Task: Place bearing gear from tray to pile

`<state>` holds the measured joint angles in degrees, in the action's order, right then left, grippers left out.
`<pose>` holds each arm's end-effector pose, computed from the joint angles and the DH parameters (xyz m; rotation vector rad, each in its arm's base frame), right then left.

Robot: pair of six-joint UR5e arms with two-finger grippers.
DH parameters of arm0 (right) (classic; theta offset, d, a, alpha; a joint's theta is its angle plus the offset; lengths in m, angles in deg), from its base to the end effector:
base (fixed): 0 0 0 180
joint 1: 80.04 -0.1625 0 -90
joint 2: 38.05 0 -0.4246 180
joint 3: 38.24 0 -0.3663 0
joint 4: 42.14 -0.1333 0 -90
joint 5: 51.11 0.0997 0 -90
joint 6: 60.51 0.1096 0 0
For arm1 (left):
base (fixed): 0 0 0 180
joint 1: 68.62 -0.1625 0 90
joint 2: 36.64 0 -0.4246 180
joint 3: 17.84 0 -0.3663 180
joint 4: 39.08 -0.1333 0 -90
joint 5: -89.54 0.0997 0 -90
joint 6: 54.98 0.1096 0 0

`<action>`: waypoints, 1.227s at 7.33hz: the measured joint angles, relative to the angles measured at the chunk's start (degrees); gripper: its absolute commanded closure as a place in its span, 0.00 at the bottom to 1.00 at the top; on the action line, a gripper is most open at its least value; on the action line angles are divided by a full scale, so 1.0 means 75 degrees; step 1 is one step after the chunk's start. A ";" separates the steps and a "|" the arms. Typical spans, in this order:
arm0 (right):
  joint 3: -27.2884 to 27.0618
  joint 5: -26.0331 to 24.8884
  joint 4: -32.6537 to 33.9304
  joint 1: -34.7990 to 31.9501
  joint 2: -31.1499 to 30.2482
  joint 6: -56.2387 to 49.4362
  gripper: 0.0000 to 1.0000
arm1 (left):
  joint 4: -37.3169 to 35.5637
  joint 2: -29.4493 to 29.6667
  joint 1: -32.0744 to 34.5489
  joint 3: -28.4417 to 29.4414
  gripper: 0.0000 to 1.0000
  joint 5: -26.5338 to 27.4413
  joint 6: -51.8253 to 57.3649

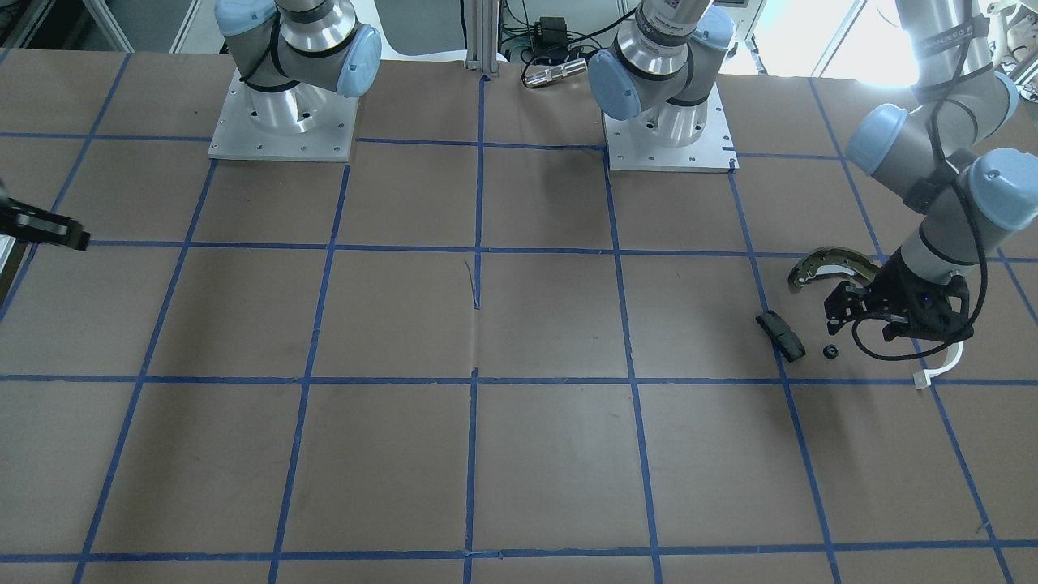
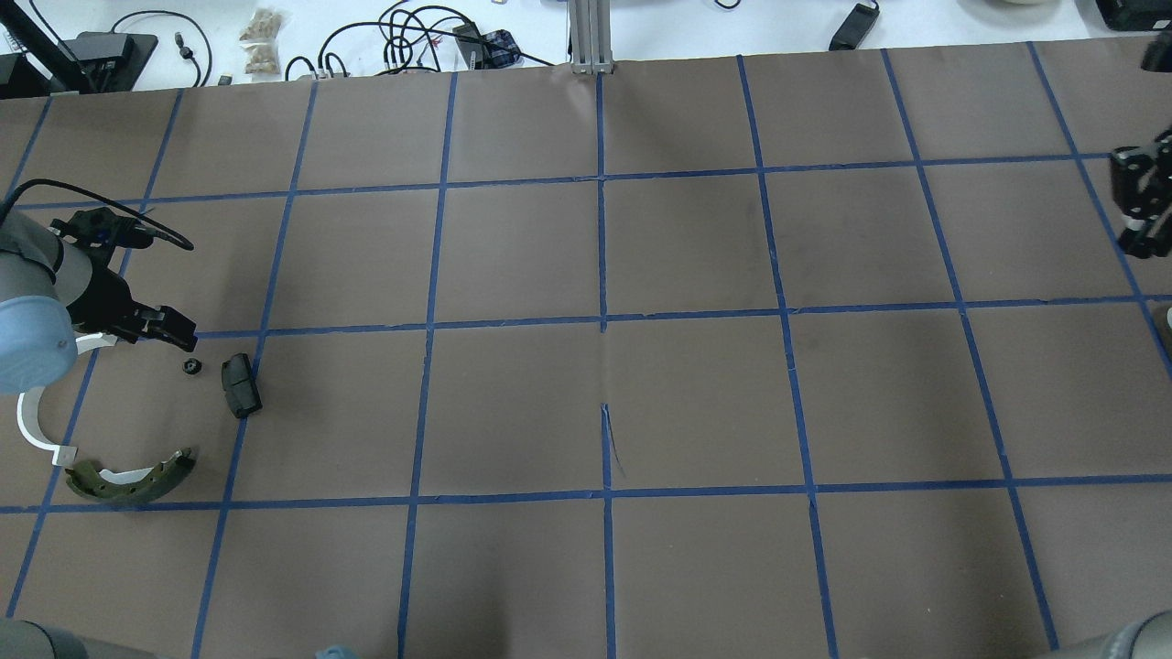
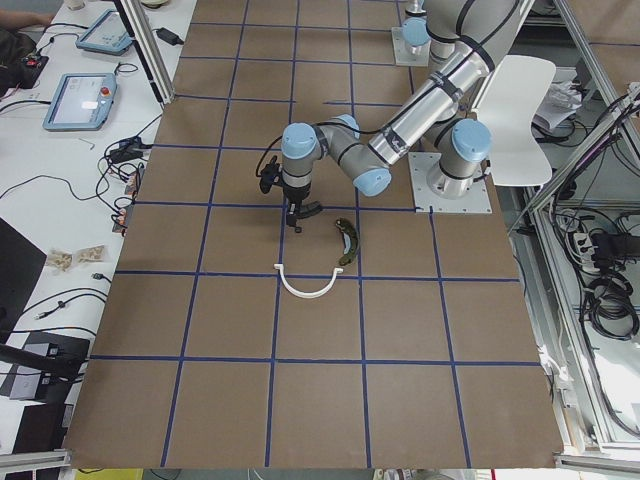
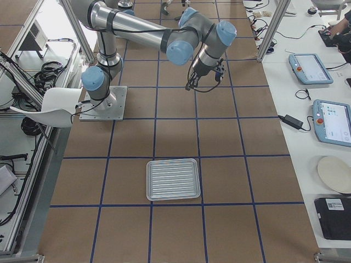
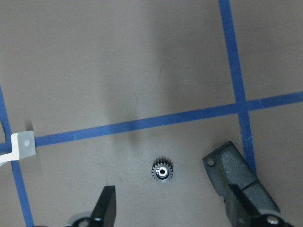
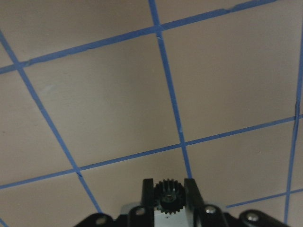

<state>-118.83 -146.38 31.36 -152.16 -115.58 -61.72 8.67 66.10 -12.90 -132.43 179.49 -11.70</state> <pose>-0.0408 -0.5278 0.4213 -0.4196 -3.0317 -0.5436 0.1678 -0.4830 0.2539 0.2422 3.0772 -0.1042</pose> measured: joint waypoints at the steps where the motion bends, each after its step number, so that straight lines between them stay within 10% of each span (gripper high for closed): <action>1: -0.0003 0.0281 0.0078 -0.0797 -0.0009 0.1098 0.86 | 0.0069 -0.0064 -0.0004 0.0018 0.12 -0.0005 -0.0017; 4: -0.0463 0.1693 0.2216 -0.2895 0.0357 0.4012 0.85 | 0.0304 -0.0427 0.0068 0.0071 0.12 -0.0051 -0.0060; 9: -0.2327 0.1758 0.7115 -0.4875 0.1594 0.6273 0.83 | 0.0342 -0.0574 0.0071 0.0173 0.00 -0.0061 -0.0035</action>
<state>-136.29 -133.19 84.72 -188.72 -103.62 -14.68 11.24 61.80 -12.36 -131.14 179.03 -11.96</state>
